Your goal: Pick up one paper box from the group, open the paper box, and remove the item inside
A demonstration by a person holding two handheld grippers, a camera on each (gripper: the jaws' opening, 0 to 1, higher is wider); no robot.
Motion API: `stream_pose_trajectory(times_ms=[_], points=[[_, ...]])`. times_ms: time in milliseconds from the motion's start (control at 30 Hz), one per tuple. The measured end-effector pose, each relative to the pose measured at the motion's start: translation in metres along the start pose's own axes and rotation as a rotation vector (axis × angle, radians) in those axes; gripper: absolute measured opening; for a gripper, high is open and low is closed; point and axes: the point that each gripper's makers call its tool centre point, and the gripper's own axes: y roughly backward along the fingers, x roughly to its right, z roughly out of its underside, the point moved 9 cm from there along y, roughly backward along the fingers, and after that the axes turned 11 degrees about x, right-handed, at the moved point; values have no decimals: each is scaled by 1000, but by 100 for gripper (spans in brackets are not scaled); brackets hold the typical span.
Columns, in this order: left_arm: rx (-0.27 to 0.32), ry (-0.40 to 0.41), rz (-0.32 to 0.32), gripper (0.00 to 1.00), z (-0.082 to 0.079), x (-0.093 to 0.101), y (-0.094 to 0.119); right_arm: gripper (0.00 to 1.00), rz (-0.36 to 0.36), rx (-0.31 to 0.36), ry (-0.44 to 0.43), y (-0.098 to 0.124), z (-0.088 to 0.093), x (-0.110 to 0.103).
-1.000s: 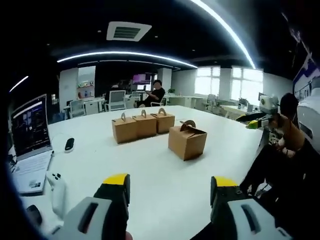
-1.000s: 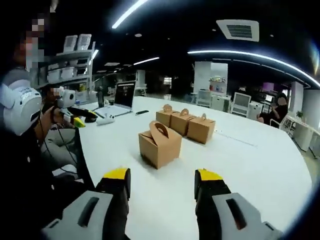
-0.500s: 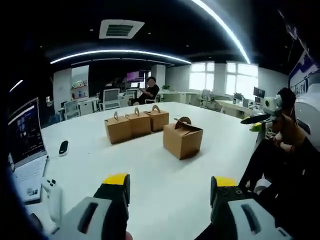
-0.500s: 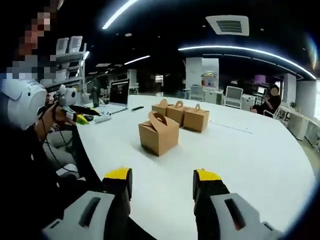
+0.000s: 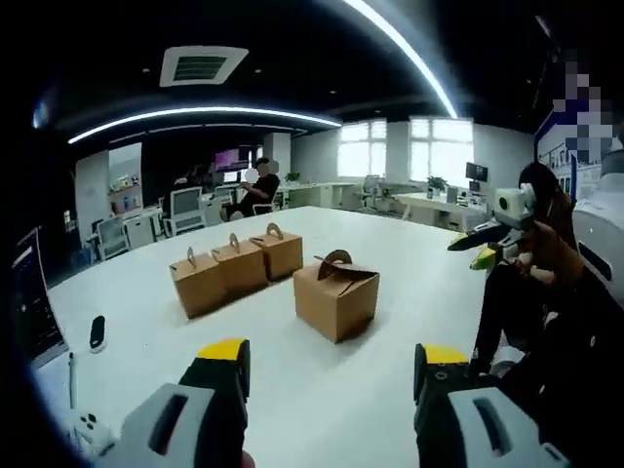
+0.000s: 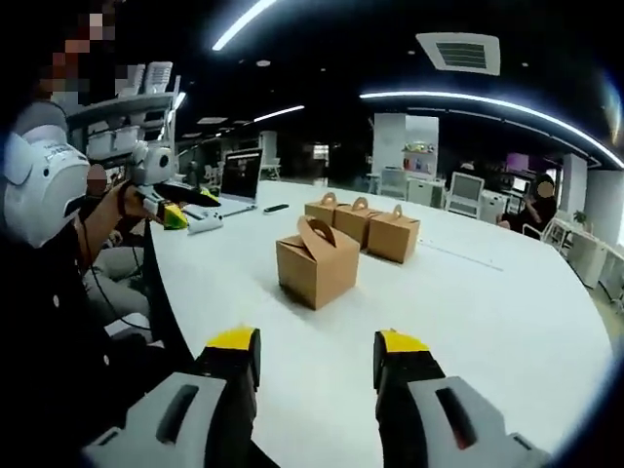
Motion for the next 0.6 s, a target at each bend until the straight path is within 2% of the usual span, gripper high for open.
stream_pose_trajectory(times_ms=[100, 167, 300, 367, 600], points=[[-10, -96, 78, 72, -5, -7, -19, 48, -9, 6, 10, -2, -1, 0], [-37, -107, 116, 74, -5, -11, -29, 49, -13, 7, 19, -3, -2, 1], [-39, -151, 241, 73, -6, -23, -59, 50, -22, 11, 19, -6, -2, 0], [-10, -257, 321, 72, -4, -28, -73, 50, -28, 10, 18, -7, -1, 0], [-27, -180, 401, 75, 9, -55, -117, 52, -62, 2, 19, -17, 0, -7]])
